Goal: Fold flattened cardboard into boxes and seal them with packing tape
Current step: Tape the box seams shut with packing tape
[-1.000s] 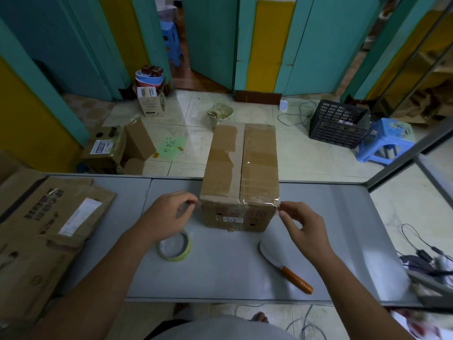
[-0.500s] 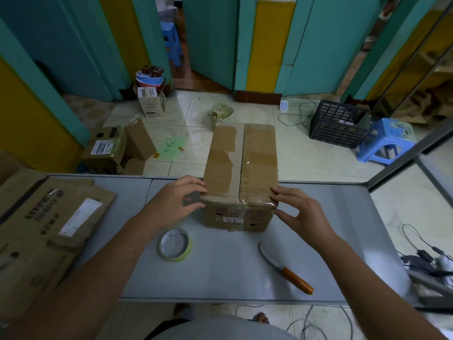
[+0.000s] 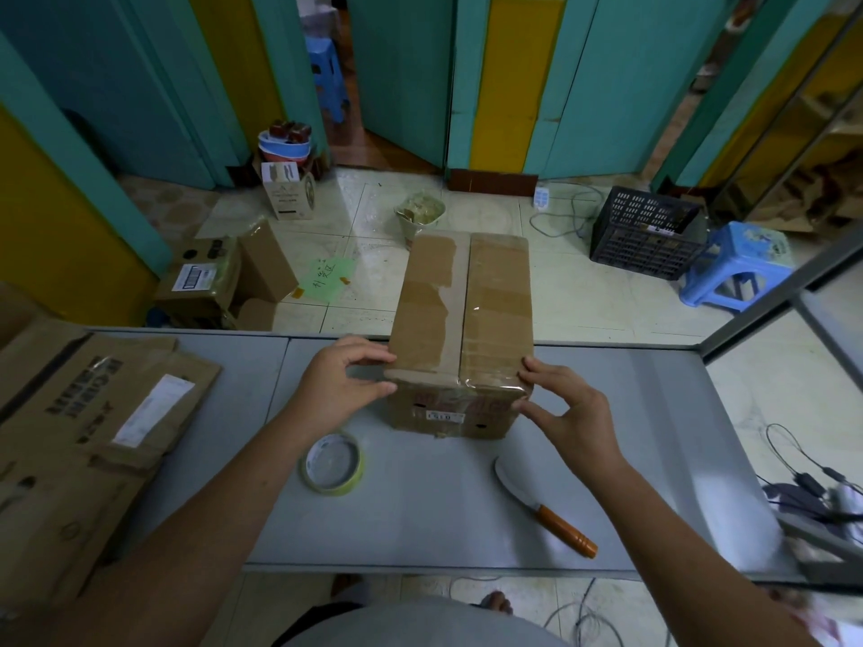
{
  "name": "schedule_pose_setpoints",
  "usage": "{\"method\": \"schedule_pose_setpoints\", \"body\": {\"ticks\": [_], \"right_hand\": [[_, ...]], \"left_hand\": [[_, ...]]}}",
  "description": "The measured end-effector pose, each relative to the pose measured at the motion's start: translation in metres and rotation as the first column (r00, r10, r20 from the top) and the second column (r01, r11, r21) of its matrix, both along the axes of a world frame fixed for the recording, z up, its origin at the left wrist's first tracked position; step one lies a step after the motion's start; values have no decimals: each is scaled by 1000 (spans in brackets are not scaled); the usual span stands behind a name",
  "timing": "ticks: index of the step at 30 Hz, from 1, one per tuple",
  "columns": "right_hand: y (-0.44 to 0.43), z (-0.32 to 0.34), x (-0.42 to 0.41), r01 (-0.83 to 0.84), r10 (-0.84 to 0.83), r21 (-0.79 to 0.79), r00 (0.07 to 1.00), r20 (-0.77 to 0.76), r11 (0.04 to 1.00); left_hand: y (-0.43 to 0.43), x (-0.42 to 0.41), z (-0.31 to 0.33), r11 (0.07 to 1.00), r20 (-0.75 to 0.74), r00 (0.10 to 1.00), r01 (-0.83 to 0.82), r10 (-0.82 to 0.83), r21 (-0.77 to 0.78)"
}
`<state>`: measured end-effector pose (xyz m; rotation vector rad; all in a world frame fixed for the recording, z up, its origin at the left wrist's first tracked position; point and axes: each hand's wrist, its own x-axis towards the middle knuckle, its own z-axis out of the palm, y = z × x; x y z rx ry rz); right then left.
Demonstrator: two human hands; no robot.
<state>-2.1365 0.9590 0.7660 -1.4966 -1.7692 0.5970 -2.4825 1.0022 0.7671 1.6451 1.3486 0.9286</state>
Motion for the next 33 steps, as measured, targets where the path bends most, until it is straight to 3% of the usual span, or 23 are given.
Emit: {"method": "schedule_pose_setpoints", "body": {"ticks": [4,9,14,15,18,21,28,33], "right_hand": [[2,-4,3,37,-38,17,999,30,999],[1,-12,-4,68,-69,60,998,12,996],[0,-18,-5,28,-28,0,995,-92,1000],[0,-19,-6,30,-35,-37,988,-151,999],[3,-20,-18,101,-174,-214,917,-359,972],[8,-18,-31,89,-217,-310,886,-409,947],[7,-14,-32,56,-179,-301,899,-400,952],[13,-30,-25,144,-347,-474,860,-374,869]], "left_hand": [[-1,1,-2,997,24,998,66,-66,-24],[-2,10,-7,993,73,991,-112,109,38],[-3,8,-4,1000,-69,997,-18,19,9],[-3,11,-2,999,-99,995,-21,18,-30],[7,31,6,939,-2,984,-171,179,-299],[27,49,12,853,-12,972,-212,235,-478],[37,38,8,858,97,966,-165,241,-487],[33,10,-3,812,151,928,-209,341,-546]]}}
